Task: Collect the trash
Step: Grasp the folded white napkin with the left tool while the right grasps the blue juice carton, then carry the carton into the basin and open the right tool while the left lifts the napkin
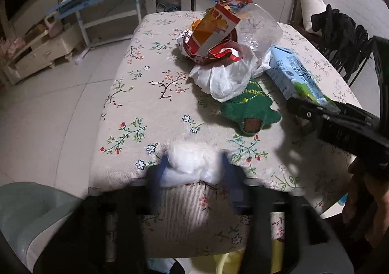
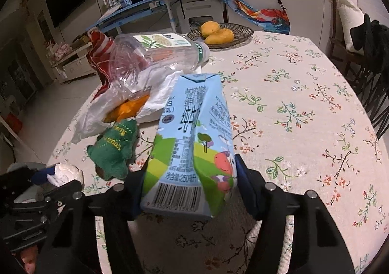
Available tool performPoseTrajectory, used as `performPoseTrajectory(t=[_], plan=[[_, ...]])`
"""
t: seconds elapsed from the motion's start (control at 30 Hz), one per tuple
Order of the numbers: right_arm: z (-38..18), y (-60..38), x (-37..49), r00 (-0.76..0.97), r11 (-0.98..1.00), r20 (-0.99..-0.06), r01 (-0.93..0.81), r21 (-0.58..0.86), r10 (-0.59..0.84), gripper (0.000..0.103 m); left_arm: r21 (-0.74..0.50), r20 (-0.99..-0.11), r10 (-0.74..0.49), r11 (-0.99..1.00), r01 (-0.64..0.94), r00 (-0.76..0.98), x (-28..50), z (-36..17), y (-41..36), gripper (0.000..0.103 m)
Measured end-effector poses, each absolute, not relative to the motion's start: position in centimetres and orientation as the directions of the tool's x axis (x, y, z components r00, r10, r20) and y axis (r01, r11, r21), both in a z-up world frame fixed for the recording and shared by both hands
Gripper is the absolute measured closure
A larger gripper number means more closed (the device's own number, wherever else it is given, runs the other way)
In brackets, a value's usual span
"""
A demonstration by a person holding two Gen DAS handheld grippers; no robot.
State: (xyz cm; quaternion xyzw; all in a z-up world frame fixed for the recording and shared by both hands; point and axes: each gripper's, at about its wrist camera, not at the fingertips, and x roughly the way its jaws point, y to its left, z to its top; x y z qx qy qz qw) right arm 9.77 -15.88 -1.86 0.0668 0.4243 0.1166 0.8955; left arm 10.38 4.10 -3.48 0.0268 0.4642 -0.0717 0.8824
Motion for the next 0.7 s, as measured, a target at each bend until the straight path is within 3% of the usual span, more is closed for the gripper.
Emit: performPoseTrajectory(t=[0.17, 0.33, 0.7], plan=[[-1.7, -16.7, 9.6, 0.611, 0.948, -0.728, -0.143, 0.285, 0.311, 0.041, -0.035, -0.804, -0.119, 0.988, 0.153, 0.583, 9.7, -2.8, 4.0, 0.087], [-1.1, -18.0, 9.0, 0.621, 0.919, -0.694, -0.121, 0.376, 0.366, 0.041, -0.055, -0.759, -0.146, 0.985, 0.162, 0.634, 8.9, -1.3, 3.8, 0.087], [-0.2, -18.7, 7.0, 0.634, 0.895, -0.66, -0.121, 0.43, 0.403, 0.041, -0.073, -0.725, -0.177, 0.981, 0.181, 0.666, 7.8, -0.3, 3.0, 0.087]])
